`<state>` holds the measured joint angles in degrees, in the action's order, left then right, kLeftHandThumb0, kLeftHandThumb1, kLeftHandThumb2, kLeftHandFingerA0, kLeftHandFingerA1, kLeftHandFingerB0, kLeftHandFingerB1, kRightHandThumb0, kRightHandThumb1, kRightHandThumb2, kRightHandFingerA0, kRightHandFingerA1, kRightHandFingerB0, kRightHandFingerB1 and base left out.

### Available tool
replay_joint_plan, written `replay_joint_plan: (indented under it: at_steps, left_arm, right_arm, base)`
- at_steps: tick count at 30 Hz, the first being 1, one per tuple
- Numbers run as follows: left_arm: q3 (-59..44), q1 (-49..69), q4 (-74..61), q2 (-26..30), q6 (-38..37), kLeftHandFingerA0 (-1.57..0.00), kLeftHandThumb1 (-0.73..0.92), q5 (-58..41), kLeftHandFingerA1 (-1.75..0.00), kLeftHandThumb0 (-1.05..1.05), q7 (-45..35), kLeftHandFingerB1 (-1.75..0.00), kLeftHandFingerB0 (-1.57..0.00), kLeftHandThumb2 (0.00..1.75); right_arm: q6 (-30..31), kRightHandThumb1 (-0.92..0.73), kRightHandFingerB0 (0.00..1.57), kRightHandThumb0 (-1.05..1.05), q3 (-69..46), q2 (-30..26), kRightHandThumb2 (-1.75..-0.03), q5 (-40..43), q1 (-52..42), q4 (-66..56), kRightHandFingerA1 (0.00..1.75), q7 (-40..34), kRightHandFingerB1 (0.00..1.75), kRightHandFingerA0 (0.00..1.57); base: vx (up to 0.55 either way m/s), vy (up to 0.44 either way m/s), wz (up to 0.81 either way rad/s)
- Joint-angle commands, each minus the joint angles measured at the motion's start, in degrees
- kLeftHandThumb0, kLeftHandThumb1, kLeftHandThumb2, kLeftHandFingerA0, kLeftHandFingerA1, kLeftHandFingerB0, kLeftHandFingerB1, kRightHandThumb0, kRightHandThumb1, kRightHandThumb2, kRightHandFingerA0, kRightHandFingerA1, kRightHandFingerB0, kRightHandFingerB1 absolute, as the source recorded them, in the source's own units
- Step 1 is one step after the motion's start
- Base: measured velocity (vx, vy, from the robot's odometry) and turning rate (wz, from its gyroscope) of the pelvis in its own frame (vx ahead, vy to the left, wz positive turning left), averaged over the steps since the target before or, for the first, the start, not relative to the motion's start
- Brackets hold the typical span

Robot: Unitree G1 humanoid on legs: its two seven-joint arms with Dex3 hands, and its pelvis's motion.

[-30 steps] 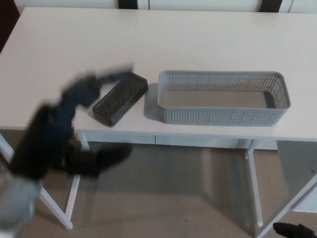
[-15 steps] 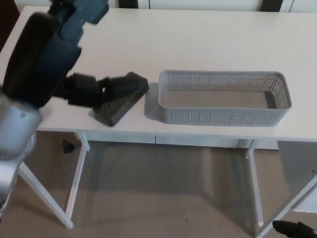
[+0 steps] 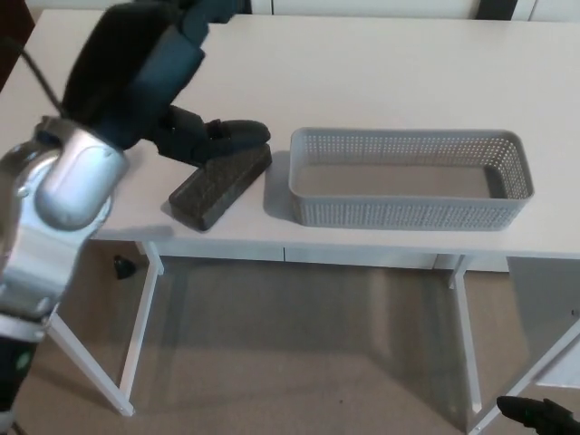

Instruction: The robot walks towards a desk on which an eraser is kept on the left hand side and a container is kept on the right hand side. The robot picks up the eraser using its left hand and places it in the container.

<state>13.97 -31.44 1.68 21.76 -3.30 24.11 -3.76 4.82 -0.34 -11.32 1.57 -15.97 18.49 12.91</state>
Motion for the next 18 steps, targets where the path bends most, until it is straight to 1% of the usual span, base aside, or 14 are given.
replay_joint_plan:
  at_steps: [1, 2, 3, 4, 5, 6, 7, 8, 11, 14, 16, 18]
  left_arm:
    - [8.11, -8.39, 21.08, -3.74, 27.6, 0.0, 0.34, 14.07, -0.15, -0.5, -4.21, -0.18, -0.05, 0.7]
    - [8.39, -8.7, 21.83, -3.89, 27.69, 0.0, 0.36, 14.07, -0.09, -0.54, -4.1, -0.13, -0.05, 0.7]
    - [8.73, -9.23, 22.98, -4.28, 27.98, 0.0, 0.36, 14.08, -0.09, -0.54, -4.08, -0.13, -0.05, 0.7]
    - [9.1, -9.76, 24.43, -4.9, 28.41, 0.0, 0.35, 14.1, -0.13, -0.53, -3.76, -0.15, -0.04, 0.71]
    - [9.5, -10.22, 25.84, -5.57, 28.37, 0.0, 0.35, 14.18, -0.12, -0.53, -2.88, -0.14, -0.05, 0.7]
    - [9.71, -10.25, 26.8, -5.94, 28.19, 0.0, 0.34, 14.12, -0.17, -0.51, -2.23, -0.19, -0.05, 0.71]
    - [10.06, -10.29, 28.1, -6.12, 27.82, 0.0, 0.34, 14.06, -0.15, -0.51, -1.73, -0.17, -0.04, 0.7]
    - [10.22, -10.41, 29.13, -6.36, 27.82, 0.0, 0.33, 14.04, -0.18, -0.5, -1.23, -0.19, -0.04, 0.71]
    - [10.59, -10.31, 30.85, -6.85, 28.37, -0.01, 0.34, 13.74, -0.18, -0.5, -1.11, -0.21, -0.05, 0.71]
    - [11.16, -10.57, 32.67, -7.7, 28.89, -0.01, 0.34, 13.66, -0.21, -0.51, -0.28, -0.2, -0.04, 0.71]
    - [11.39, -11.32, 33.78, -8.23, 29.41, 0.0, 0.34, 13.55, -0.19, -0.52, -0.58, -0.17, -0.01, 0.72]
    - [11.68, -12.15, 35.22, -9.03, 29.75, 0.0, 0.34, 13.37, -0.19, -0.52, -0.28, -0.18, -0.02, 0.72]
  right_arm:
    - [1.47, -0.36, 0.2, -0.08, -0.46, -0.56, -0.82, -0.55, 0.39, -1.49, 0.64, -0.81, 0.52, 0.47]
    - [1.41, -0.36, 0.2, -0.08, -0.59, -0.44, -0.81, -0.26, 0.41, -1.53, 0.63, -0.68, 0.53, 0.45]
    - [1.4, -0.36, 0.2, -0.08, -0.77, -0.3, -0.82, 0.14, 0.47, -1.55, 0.63, -0.47, 0.53, 0.45]
    - [1.69, -0.35, 0.21, -0.08, -0.85, -0.27, -0.81, 0.15, 0.36, -1.8, 0.64, -0.64, 0.53, 0.46]
    - [1.96, -0.36, 0.21, -0.09, -0.77, -0.48, -0.82, -0.27, 0.24, -2.23, 0.64, -0.95, 0.53, 0.47]
    - [1.53, -0.36, 0.21, -0.1, -0.73, -0.62, -0.82, -0.38, 0.25, -2.11, 0.64, -0.86, 0.53, 0.47]
    - [1.1, -0.36, 0.21, -0.1, -0.55, -0.84, -0.82, -0.7, 0.26, -2.06, 0.64, -0.81, 0.53, 0.48]
    - [1.37, -0.36, 0.21, -0.1, -0.48, -0.68, -0.82, -0.74, 0.32, -2.18, 0.64, -0.97, 0.53, 0.48]
    - [1.03, -0.36, 0.2, -0.11, -0.18, -1.07, -0.82, -0.93, 0.48, -1.8, 0.62, -0.38, 0.52, 0.45]
    - [1.39, -0.36, 0.21, -0.11, -0.23, -1.25, -0.81, -0.92, 1.09, -2.18, 0.63, -0.27, 0.53, 0.47]
    - [1.65, -0.35, 0.22, -0.12, -0.06, -1.02, -0.81, -1.32, 1.48, -2.1, 0.64, -0.9, 0.53, 0.49]
    - [2.28, -0.35, 0.21, -0.11, -0.08, -0.87, -0.81, -1.42, 1.55, -2.67, 0.64, -1.3, 0.53, 0.49]
  base:
    - [0.0, 0.0, 0.0]
    - [0.0, 0.0, 0.0]
    - [0.0, 0.0, 0.0]
    - [0.0, 0.0, 0.0]
    - [0.0, 0.0, 0.0]
    - [0.0, 0.0, 0.0]
    - [0.0, 0.0, 0.0]
    - [0.0, 0.0, 0.0]
    - [0.0, 0.0, 0.0]
    - [0.0, 0.0, 0.0]
    - [0.0, 0.0, 0.0]
    - [0.0, 0.0, 0.0]
